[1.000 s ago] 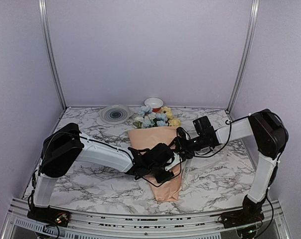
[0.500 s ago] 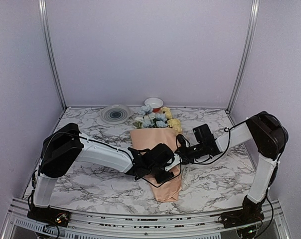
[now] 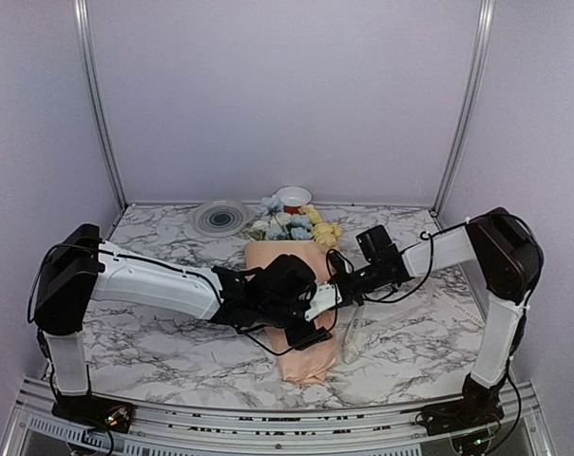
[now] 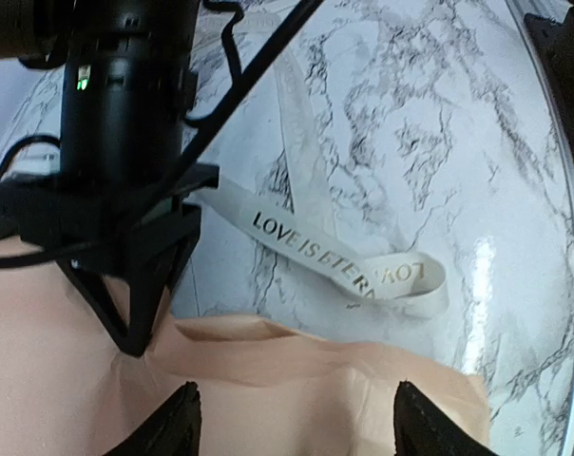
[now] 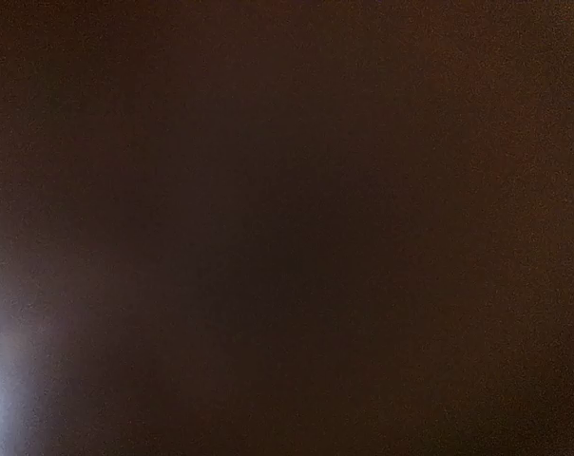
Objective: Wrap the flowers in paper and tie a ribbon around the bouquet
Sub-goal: Pick up the folded bouquet from the center of the board, then pick up the ribbon from the center of the board.
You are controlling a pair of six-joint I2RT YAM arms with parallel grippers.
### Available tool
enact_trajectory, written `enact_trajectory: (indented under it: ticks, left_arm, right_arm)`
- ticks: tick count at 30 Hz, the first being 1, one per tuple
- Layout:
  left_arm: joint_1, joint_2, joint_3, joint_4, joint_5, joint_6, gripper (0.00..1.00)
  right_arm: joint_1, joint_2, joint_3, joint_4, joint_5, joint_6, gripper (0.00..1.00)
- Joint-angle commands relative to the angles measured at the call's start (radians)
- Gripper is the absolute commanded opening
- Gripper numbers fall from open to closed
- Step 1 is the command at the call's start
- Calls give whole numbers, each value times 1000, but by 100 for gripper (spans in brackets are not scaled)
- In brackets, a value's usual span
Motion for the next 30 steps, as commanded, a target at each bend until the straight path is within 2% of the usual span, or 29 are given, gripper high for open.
enact_trajectory:
  ticks: [1,5,8,12,16,20,21,22,24,25,26,30]
  left_arm:
    - [-34,43,81,-5,89,-43,69]
    - [-50,174,203,-82,59,-90,68]
    - [-49,255,308,-146,-1,-209,68]
    - [-49,285,334,-164,-43,-297,68]
    - [-51,326,355,-228,31,-312,73]
    - [-65,343,353,-281,61,-289,72]
    - [-68,348,353,-291,69,-283,67]
    - [-71,352,355,-303,85,-275,53]
    - [-78,348,349,-315,127,-244,17]
    - [-84,331,334,-315,147,-224,5]
    - [-91,308,311,-310,157,-199,0]
    - [-128,153,148,-283,182,-109,0]
  right_arm:
    - [-4,38,69,-33,1,9,0]
    - [-7,62,128,-85,21,-21,0]
    - [-9,71,157,-120,40,-39,0]
    - [-9,66,176,-162,82,-68,0]
    - [-9,62,186,-183,100,-80,0]
    - [-9,59,207,-196,105,-86,0]
    - [-9,60,214,-198,105,-85,0]
    - [-9,61,220,-201,106,-84,0]
    - [-9,63,238,-212,108,-85,0]
    - [-10,64,244,-218,110,-86,0]
    - [-11,64,251,-223,109,-85,0]
    - [-22,62,276,-239,99,-83,0]
